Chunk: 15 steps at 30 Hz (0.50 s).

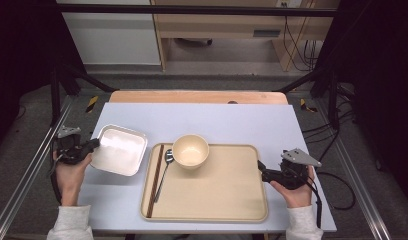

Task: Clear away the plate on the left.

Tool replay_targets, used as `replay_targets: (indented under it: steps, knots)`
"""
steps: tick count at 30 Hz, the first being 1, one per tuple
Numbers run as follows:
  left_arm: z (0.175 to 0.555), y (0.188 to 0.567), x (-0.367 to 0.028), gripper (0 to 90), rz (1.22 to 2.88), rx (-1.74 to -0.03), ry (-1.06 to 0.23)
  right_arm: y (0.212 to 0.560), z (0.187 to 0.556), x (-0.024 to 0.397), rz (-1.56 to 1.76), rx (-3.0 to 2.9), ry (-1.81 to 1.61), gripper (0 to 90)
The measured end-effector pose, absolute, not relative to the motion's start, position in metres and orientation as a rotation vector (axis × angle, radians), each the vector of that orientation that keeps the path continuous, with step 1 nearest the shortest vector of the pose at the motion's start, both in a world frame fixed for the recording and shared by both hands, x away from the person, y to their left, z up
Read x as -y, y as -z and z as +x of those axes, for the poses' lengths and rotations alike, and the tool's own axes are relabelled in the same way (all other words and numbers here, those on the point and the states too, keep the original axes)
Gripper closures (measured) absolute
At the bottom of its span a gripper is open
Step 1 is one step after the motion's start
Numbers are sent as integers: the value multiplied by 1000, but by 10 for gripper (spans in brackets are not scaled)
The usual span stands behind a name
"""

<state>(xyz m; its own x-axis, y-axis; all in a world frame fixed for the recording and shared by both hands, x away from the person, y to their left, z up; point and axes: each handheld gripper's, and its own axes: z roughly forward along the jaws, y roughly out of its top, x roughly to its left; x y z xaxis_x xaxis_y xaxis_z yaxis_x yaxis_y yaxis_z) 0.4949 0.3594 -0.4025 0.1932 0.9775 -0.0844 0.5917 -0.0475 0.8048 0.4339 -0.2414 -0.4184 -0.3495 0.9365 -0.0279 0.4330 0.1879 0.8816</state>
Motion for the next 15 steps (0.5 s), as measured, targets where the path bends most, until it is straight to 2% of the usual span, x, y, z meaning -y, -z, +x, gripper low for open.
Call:
replay_targets:
  steps: [15]
  knots:
    - [479, 378, -348, 890, 1686, -1382, -704, 418, 433, 241, 1282, -1878, -1102, 60]
